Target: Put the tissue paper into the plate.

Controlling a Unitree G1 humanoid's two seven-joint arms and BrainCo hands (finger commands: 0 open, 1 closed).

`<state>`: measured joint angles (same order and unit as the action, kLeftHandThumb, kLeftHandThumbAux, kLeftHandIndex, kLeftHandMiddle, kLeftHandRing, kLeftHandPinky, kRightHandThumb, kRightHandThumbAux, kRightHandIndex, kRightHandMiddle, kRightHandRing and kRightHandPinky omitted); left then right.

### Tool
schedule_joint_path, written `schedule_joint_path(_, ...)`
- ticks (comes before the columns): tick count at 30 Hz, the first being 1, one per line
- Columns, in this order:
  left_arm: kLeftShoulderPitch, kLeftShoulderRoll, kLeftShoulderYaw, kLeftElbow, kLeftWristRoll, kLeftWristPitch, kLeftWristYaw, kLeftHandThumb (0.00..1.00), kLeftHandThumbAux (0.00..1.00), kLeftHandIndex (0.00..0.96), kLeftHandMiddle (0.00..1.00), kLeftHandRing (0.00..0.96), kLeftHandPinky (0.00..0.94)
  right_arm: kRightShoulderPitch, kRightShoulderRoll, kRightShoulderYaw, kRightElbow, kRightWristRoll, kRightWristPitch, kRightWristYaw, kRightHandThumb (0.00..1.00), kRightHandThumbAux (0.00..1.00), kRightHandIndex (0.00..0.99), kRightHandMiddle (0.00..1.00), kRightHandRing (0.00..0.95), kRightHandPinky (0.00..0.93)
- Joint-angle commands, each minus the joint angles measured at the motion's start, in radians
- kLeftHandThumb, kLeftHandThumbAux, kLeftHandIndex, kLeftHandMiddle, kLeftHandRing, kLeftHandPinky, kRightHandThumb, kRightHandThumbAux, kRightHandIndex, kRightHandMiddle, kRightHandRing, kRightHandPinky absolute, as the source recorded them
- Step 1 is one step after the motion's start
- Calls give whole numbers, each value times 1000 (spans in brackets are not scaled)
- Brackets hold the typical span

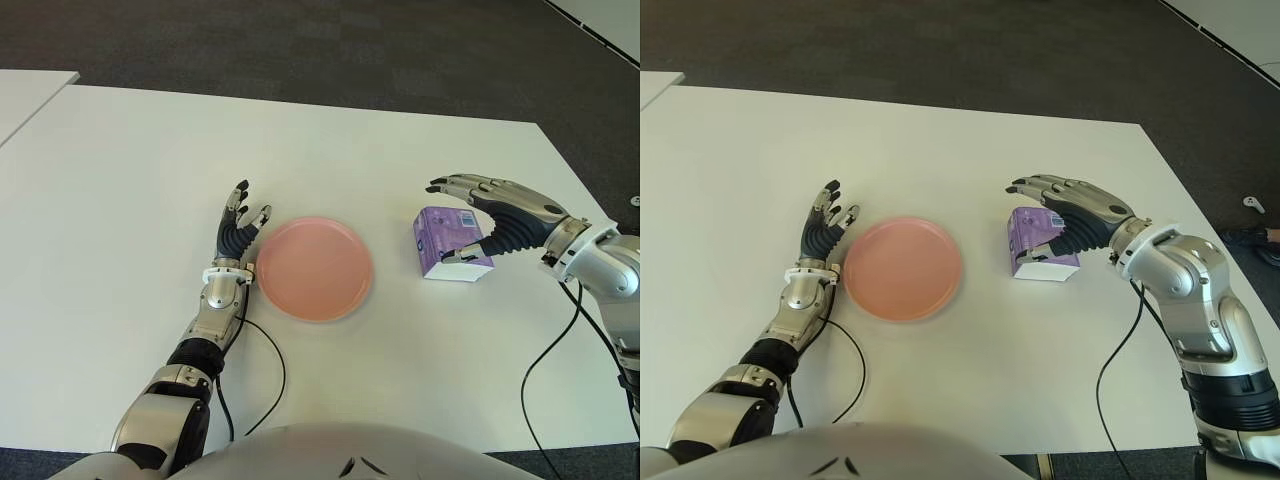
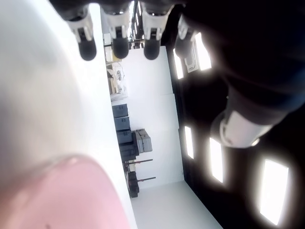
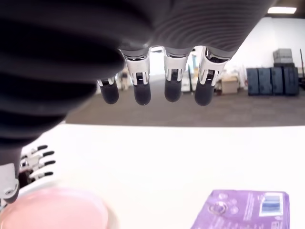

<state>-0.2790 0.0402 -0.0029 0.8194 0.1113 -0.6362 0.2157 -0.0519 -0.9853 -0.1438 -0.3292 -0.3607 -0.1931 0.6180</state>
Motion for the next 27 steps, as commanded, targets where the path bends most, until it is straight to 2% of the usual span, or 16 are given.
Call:
schedule_joint_path(1,44,6,11,8,-12,24,-24,0,561,0,0,0,0,-18,-16,37,67,-22,-33,14,153,510,42,66,36,41)
schedule_joint_path(5,44,4,17,3,-22,36,-30,0,566,0,0,0,0,-33,-31,59,105,-28,-61,28,157,529,37,68,34,37)
schedule_joint_path(7,44,3,20,1,-26,42,-32,0,569,0,0,0,0,16,-75,-9,41,30,-65,83,158,536,35,66,32,33)
schedule_joint_path(9,44,1,22,-1,-29,48,-31,0,573,0,0,0,0,65,-112,-60,22,69,-100,124,158,549,29,61,27,29)
schedule_joint_path(10,43,-1,23,-2,-30,51,-31,0,574,0,0,0,0,69,-120,-52,42,65,-123,128,157,552,28,59,26,28)
schedule_joint_path(12,39,-6,27,-2,-37,59,-32,0,582,0,0,0,0,45,-118,11,113,13,-176,109,151,573,18,51,19,23)
schedule_joint_path(13,39,-8,29,-5,-37,62,-31,0,584,0,0,0,0,38,-100,55,151,-41,-205,72,149,577,16,50,18,23)
schedule_joint_path(16,40,-7,30,-14,-38,68,-33,0,584,0,0,0,0,11,-63,132,219,-142,-264,-8,150,600,8,48,16,27)
schedule_joint_path(20,43,-3,30,-22,-40,75,-40,0,579,0,0,0,0,4,-80,127,222,-138,-309,-26,161,623,8,54,22,34)
schedule_joint_path(27,46,6,30,-29,-32,86,-40,0,575,0,0,0,0,-3,-66,128,231,-155,-331,-62,157,651,11,61,25,33)
